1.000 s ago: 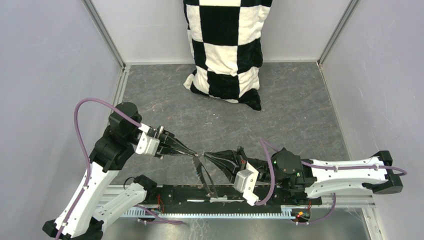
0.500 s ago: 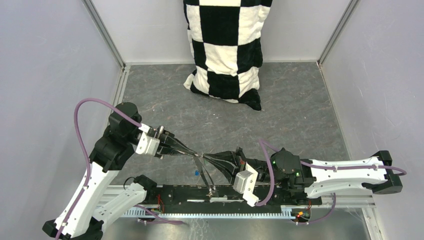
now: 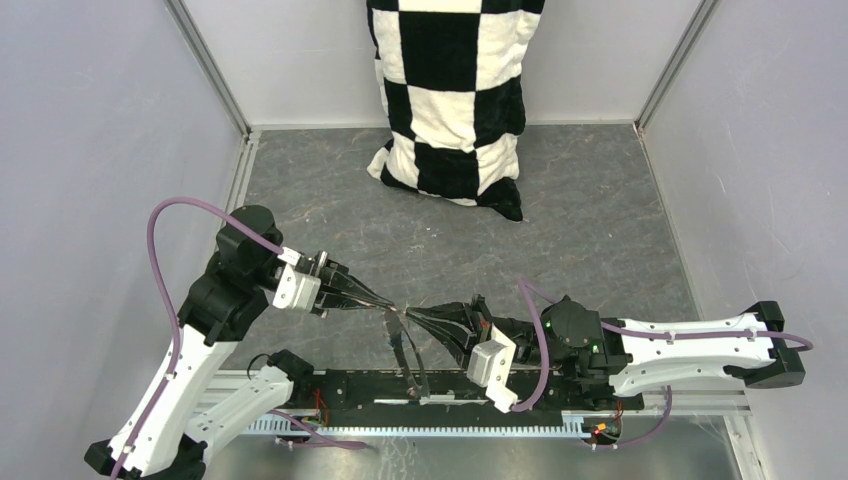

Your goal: Put the keys on the keyring

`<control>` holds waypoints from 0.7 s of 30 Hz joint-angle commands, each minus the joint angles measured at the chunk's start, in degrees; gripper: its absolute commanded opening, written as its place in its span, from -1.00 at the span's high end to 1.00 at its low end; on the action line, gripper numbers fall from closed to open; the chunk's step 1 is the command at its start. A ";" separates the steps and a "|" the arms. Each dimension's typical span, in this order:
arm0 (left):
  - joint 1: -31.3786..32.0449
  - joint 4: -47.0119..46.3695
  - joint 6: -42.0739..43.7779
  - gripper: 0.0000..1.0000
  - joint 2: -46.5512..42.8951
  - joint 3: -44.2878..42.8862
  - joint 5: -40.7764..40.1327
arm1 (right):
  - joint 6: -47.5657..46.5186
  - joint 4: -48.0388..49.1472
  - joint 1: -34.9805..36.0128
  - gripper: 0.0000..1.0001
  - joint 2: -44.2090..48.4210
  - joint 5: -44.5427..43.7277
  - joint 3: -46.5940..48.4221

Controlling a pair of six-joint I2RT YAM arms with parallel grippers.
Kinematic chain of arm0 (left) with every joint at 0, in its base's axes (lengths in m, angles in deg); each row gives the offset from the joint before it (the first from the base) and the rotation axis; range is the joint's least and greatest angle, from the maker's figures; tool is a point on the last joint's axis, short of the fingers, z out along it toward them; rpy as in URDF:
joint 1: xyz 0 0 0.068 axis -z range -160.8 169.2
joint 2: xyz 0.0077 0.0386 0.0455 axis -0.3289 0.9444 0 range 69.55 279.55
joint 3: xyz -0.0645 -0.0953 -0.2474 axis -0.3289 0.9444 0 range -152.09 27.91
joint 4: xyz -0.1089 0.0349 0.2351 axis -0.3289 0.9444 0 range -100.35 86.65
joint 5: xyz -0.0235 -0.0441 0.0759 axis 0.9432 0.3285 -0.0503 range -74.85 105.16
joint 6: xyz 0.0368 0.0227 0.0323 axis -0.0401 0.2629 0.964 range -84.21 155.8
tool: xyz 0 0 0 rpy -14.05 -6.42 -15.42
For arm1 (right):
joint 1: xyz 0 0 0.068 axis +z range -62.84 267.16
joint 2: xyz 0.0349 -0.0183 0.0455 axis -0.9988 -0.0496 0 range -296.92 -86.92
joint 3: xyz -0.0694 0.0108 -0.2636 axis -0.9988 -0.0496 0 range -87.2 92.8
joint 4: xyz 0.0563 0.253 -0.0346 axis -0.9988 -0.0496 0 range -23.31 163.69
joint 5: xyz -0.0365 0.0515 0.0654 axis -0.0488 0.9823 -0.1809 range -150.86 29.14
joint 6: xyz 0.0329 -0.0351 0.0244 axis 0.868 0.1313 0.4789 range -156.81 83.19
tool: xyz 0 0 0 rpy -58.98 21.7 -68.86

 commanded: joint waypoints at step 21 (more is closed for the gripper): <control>0.20 -1.98 -0.19 0.95 -0.18 0.16 -2.42 | -0.71 5.82 0.27 0.99 0.24 2.20 2.43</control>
